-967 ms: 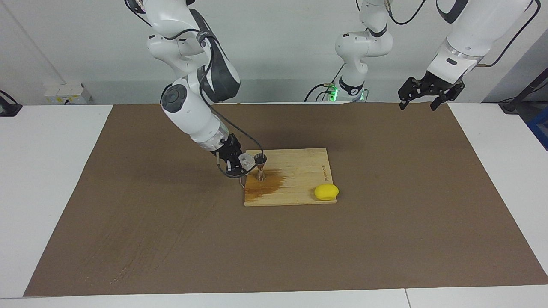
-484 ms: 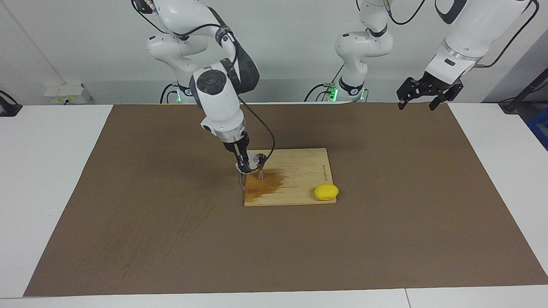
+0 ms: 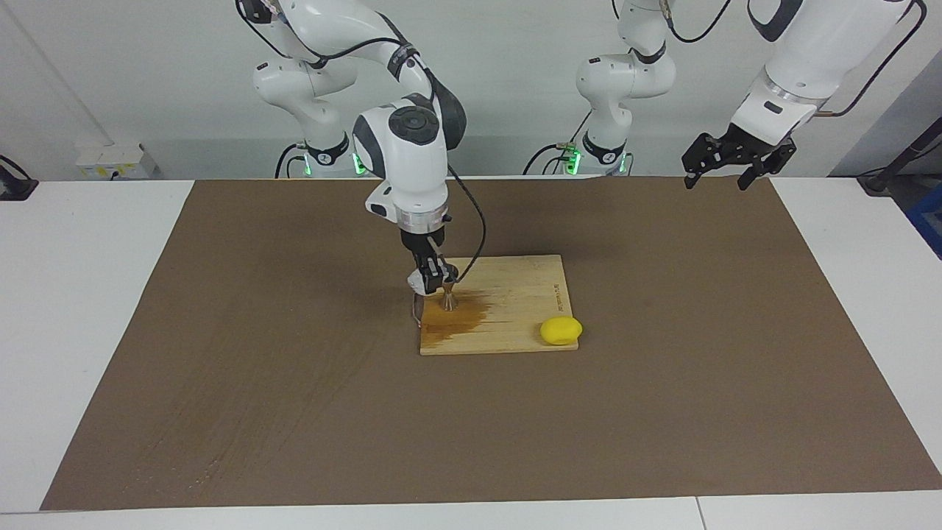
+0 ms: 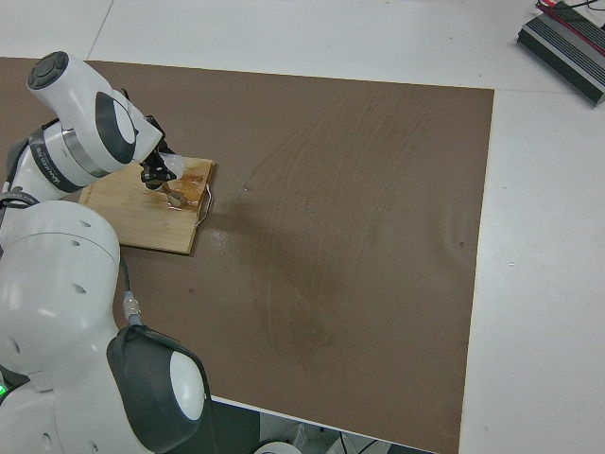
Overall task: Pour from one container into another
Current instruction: 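Lift the plastic cup and carry it over the metal cup, then tilt the plastic cup with the right gripper to pour into the metal cup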
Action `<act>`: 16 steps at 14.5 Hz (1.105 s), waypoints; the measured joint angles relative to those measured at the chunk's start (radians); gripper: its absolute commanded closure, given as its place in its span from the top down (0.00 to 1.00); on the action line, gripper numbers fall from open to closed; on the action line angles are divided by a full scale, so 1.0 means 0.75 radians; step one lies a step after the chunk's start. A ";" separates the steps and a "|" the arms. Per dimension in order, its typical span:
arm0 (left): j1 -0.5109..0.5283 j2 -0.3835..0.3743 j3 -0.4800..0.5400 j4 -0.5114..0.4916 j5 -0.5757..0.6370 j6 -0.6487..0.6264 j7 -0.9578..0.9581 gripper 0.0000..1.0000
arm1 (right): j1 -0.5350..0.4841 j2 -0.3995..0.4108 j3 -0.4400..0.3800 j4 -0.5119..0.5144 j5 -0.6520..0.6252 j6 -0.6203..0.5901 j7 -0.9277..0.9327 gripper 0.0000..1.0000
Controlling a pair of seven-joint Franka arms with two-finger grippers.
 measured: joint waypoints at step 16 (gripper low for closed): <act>0.000 0.000 0.000 0.000 0.000 -0.001 0.000 1.00 | 0.116 -0.004 0.000 -0.004 -0.372 -0.034 0.070 0.00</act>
